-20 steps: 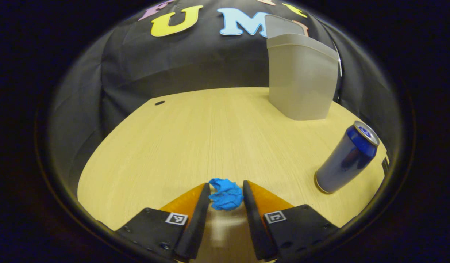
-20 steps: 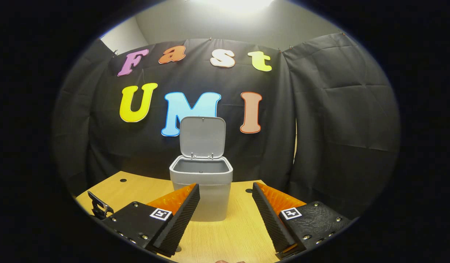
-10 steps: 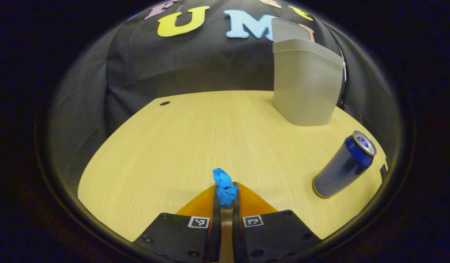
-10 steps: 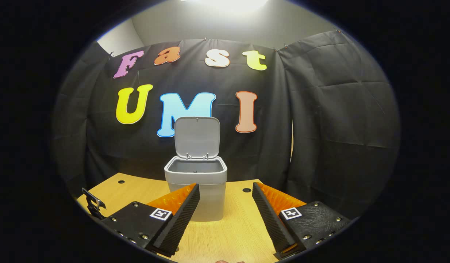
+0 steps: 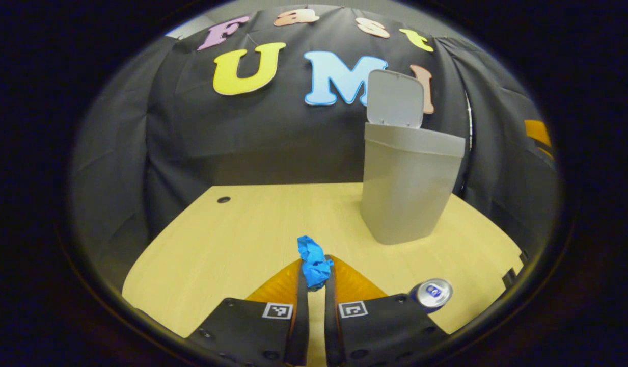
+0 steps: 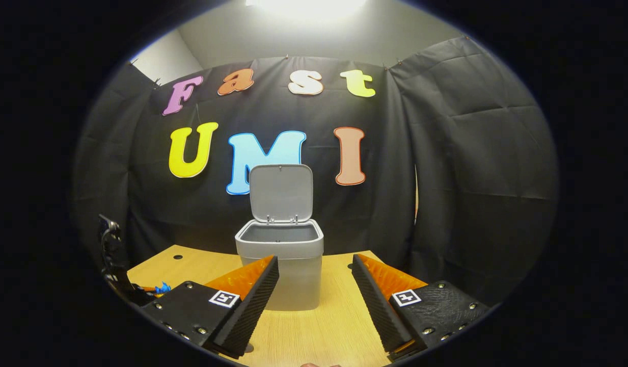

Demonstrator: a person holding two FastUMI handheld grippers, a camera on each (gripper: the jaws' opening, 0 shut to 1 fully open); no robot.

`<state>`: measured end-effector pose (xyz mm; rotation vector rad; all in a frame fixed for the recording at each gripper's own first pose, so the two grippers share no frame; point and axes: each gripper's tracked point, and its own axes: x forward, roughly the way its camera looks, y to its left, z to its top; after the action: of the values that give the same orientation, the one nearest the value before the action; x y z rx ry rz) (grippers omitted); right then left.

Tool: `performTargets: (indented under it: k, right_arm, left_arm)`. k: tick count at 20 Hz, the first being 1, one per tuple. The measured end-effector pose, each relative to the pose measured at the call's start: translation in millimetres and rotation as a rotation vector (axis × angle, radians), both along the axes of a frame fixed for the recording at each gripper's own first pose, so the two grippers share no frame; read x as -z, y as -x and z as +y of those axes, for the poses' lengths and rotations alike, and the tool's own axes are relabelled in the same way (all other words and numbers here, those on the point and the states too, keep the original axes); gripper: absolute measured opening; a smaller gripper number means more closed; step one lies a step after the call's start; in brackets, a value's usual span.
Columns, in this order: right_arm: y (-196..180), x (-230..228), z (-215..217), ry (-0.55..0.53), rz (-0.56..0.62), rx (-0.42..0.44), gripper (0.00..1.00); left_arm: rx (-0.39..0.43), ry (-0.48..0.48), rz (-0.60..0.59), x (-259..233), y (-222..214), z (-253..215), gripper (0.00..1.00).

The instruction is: Press the lid of the desktop garbage bin to open it, pick up the crumpled paper on the desktop and throw it into the bin, then pick up the pop can on the desktop and drop it into the bin, and finally close the garbage bin lid.

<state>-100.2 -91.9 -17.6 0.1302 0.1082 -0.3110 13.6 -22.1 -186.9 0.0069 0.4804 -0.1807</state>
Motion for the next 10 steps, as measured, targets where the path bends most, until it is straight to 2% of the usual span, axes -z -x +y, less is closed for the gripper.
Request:
performTargets:
  k: [2,6,10]
  right_arm:
    - [0.5,2.0,-3.9,-0.002,-0.002,-0.001,0.93]
    - [1.7,5.2,-9.7,-0.012,-0.003,-0.005,0.93]
    - [4.6,6.6,-19.8,0.010,0.000,0.003,0.93]
  left_arm:
    - [0.024,0.005,-0.046,-25.8,-9.0,-17.5,0.18]
    - [0.087,0.035,-0.128,-76.3,-33.2,-62.1,0.21]
    - [0.108,0.083,-0.166,-108.7,-60.2,-97.4,0.18]
